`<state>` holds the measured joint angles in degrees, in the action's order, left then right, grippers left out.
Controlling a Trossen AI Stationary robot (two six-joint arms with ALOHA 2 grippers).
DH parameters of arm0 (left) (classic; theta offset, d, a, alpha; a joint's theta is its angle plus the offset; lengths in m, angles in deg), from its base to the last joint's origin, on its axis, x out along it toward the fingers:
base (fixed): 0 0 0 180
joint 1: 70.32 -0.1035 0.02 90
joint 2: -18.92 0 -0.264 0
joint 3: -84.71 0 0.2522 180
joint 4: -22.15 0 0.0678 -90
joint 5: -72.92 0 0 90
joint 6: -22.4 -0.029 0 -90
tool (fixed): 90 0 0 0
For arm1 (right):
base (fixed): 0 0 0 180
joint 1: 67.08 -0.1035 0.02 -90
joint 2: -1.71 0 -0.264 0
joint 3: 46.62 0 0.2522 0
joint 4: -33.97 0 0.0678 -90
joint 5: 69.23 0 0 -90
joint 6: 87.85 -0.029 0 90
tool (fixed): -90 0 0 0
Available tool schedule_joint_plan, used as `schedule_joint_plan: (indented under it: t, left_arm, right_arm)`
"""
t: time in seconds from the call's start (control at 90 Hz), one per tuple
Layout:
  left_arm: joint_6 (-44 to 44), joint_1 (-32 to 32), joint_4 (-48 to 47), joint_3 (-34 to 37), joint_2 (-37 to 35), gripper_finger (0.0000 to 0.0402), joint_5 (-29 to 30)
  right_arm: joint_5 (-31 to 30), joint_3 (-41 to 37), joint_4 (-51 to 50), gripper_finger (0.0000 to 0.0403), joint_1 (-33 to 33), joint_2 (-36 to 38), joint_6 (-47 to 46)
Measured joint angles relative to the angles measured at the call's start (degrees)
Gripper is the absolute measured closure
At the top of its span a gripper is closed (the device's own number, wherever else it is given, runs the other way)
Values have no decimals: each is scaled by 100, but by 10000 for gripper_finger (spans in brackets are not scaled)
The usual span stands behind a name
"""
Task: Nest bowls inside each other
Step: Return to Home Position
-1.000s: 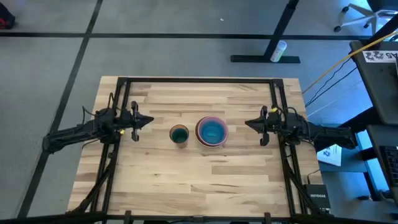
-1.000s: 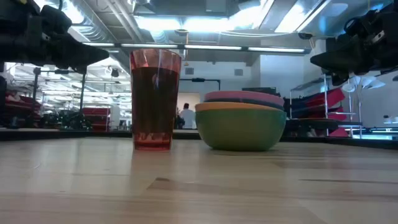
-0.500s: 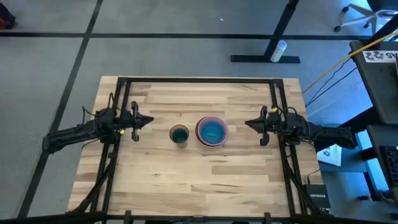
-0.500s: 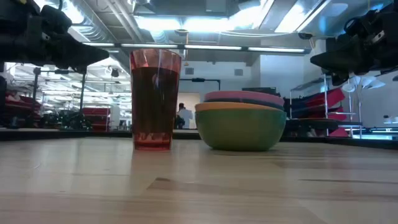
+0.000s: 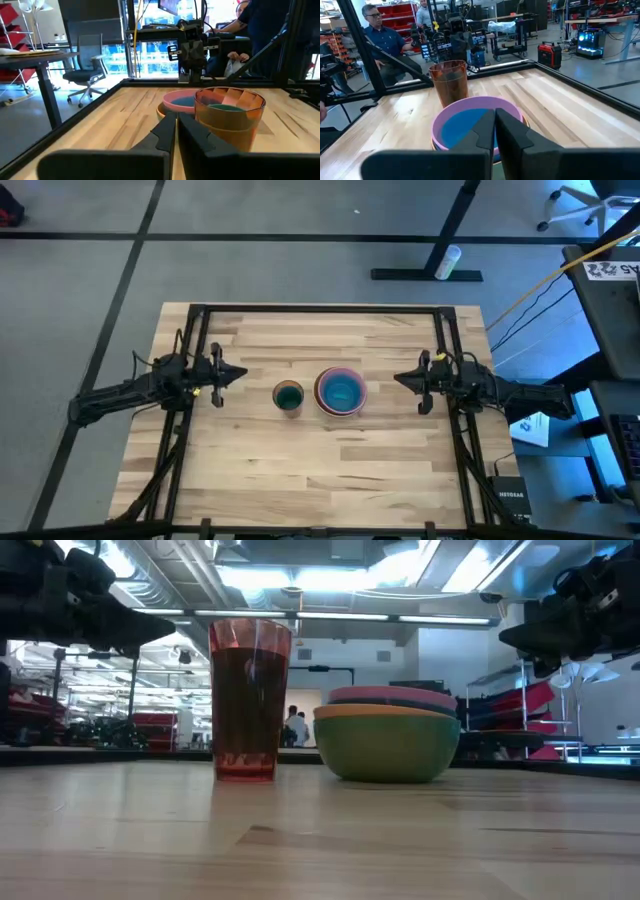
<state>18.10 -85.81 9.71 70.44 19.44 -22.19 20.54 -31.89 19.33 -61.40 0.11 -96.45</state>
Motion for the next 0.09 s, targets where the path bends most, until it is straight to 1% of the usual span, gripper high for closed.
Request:
schedule_joint_plan:
  t: [0.089]
  left_arm:
    - [0,0,0,0,0,402,0]
  right_arm:
    - [-2,0,0,403,-2,0,0]
